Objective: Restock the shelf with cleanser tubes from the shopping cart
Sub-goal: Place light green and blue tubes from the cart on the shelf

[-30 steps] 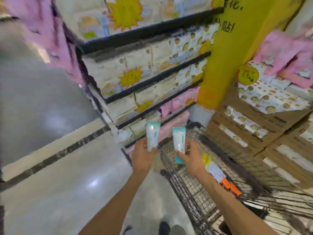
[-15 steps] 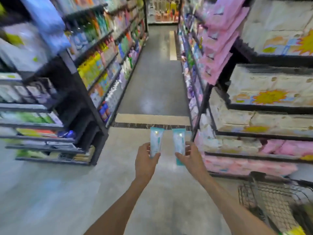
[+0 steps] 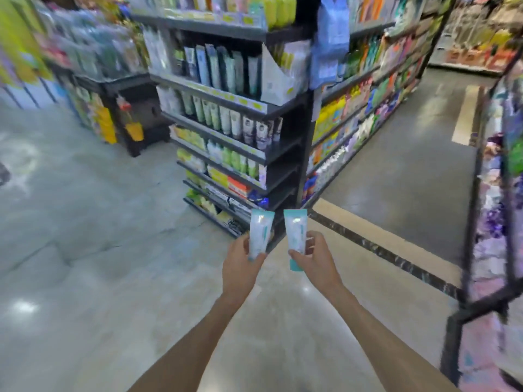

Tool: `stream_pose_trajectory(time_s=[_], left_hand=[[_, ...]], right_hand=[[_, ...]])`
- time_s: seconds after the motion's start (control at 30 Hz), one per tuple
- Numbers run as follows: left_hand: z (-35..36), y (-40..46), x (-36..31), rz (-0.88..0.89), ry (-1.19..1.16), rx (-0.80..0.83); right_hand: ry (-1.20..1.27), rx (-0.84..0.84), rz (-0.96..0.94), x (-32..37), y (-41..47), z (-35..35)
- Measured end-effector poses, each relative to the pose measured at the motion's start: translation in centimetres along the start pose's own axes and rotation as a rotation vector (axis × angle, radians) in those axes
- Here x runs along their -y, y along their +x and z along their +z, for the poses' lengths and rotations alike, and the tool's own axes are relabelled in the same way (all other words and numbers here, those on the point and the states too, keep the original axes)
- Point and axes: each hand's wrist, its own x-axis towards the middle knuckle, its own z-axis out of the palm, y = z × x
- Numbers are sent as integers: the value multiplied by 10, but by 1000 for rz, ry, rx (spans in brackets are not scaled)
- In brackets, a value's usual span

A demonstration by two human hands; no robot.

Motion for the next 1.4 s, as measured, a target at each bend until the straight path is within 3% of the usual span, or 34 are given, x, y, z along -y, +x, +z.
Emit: stream_pose_trajectory(time_s=[0.37,0.77,1.0,1.4], left_hand=[[-96,158,81,-62,-73,-273],[-152,403,78,-9,-94,-271],[-146,533,72,99,-125,-156],[-122,709,46,367,-195,269]], right_hand=[[33,227,-180,85,150,170],[100,201,-244,198,344,265],[84,35,-242,233,434,286],[70,-392,-106,283,524,297]])
